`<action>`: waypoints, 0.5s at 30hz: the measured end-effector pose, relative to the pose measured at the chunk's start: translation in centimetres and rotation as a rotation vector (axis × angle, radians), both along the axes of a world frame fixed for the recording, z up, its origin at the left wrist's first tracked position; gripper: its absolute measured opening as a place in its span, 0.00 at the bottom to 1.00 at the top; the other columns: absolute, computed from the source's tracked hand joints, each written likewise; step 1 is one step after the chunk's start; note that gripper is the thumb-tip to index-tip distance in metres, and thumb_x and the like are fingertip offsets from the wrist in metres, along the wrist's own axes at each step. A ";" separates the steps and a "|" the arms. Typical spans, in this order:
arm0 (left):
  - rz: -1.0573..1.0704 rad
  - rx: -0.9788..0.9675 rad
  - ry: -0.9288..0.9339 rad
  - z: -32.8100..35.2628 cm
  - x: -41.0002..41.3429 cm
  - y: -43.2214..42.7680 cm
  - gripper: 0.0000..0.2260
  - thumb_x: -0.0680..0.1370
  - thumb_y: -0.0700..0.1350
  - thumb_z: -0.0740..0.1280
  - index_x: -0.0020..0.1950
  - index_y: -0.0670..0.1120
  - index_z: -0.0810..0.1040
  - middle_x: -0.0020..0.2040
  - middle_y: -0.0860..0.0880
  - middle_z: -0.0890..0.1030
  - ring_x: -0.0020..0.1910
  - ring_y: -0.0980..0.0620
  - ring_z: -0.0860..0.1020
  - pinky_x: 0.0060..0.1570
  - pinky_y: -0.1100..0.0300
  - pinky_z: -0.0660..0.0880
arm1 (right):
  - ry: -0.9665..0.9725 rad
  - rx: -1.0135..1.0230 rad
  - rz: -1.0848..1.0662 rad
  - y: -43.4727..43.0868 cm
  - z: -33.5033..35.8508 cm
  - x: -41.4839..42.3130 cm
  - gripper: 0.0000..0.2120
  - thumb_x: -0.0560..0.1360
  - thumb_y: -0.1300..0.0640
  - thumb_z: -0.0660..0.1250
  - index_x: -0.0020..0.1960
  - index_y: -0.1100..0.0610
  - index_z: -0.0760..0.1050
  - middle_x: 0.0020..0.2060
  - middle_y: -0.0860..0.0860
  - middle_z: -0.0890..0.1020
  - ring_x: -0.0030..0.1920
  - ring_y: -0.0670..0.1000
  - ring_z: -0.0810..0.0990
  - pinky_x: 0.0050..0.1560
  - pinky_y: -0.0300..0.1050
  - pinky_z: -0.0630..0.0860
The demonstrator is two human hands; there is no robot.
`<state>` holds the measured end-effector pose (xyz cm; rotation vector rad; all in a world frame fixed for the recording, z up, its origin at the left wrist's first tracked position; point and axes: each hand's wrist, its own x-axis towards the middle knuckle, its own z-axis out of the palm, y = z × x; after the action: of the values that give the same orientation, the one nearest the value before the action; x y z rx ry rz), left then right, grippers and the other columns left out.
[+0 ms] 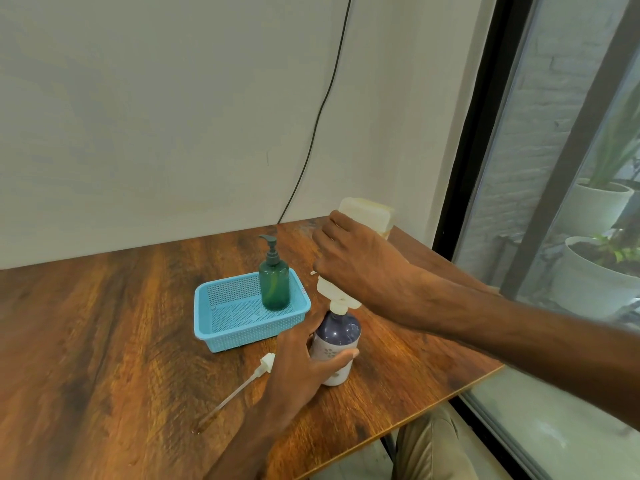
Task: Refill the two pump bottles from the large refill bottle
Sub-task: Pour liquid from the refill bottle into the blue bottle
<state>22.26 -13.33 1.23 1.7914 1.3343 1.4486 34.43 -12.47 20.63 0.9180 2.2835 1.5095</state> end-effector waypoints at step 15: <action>0.030 0.014 -0.005 0.0 -0.4 -0.4 0.26 0.67 0.51 0.85 0.59 0.64 0.77 0.58 0.63 0.83 0.60 0.64 0.81 0.54 0.70 0.78 | -0.067 0.051 0.023 0.3 -1.3 -2.1 0.29 0.64 0.58 0.82 0.62 0.59 0.76 0.62 0.59 0.78 0.64 0.60 0.75 0.70 0.56 0.67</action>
<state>21.82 -13.74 1.22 1.7823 1.3572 1.4804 32.35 -12.21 19.36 0.8435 2.2258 1.5905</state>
